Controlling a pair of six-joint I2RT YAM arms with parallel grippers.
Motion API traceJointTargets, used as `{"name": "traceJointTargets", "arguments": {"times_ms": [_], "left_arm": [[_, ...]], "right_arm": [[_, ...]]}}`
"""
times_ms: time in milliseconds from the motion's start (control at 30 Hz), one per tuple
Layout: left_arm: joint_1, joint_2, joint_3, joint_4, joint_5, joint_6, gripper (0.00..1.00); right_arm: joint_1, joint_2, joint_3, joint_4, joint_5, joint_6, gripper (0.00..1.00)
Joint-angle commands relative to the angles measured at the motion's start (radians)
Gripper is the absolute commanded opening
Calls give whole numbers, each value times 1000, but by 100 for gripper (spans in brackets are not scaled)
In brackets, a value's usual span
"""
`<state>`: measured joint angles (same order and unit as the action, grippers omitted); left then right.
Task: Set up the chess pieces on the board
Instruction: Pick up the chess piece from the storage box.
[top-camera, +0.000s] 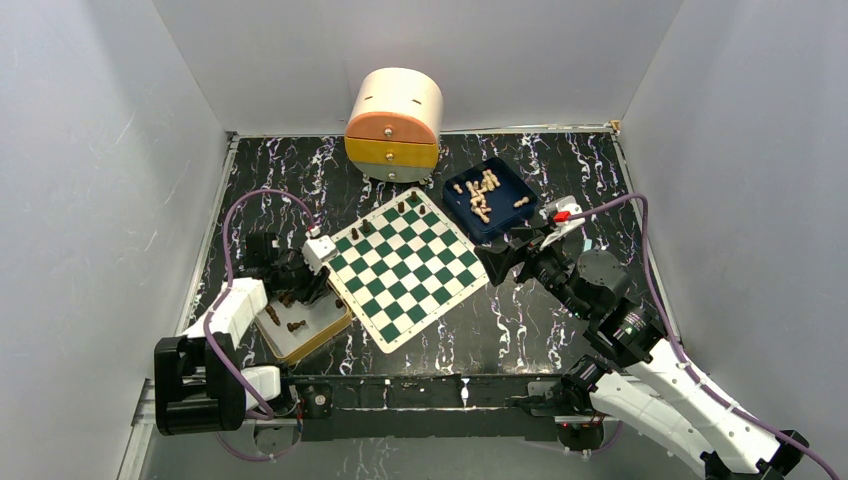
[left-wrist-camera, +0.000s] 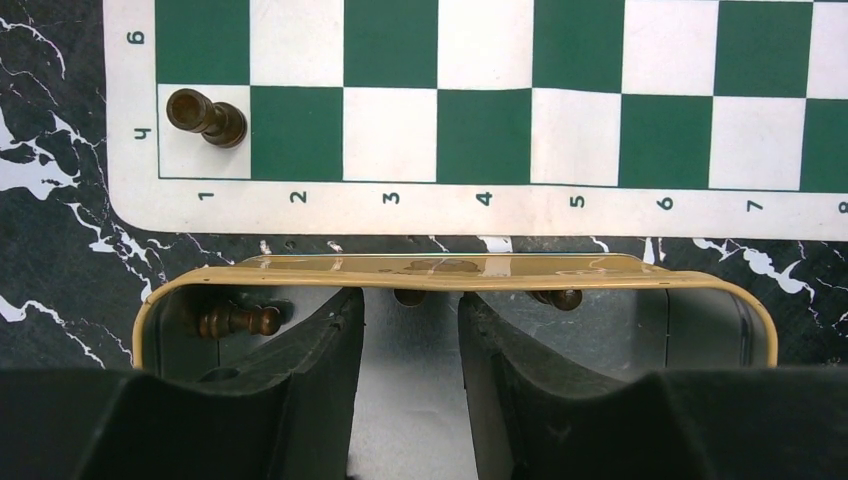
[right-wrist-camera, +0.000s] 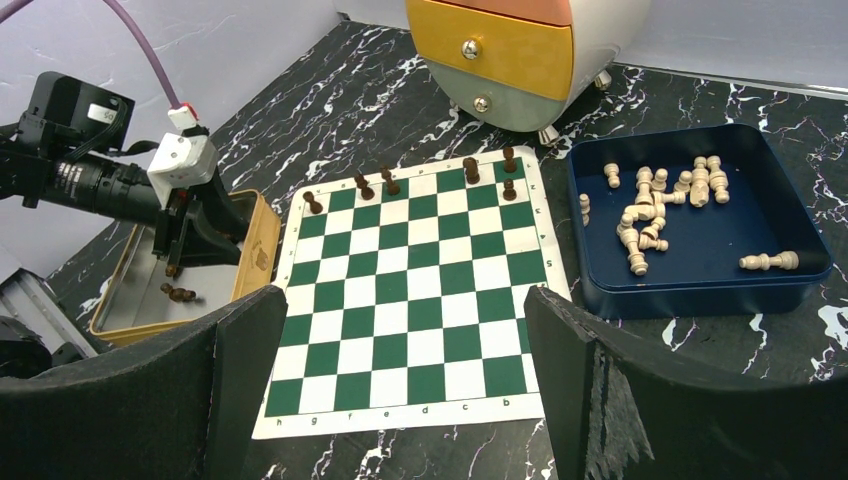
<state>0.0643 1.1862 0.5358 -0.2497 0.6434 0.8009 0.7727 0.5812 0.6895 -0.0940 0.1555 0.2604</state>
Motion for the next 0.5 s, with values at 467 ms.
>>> {"name": "traceJointTargets", "arguments": {"times_ms": [467], "left_arm": [[6, 51, 26, 17, 64, 40, 31]], "right_arm": [[-1, -6, -7, 65, 34, -14, 99]]}}
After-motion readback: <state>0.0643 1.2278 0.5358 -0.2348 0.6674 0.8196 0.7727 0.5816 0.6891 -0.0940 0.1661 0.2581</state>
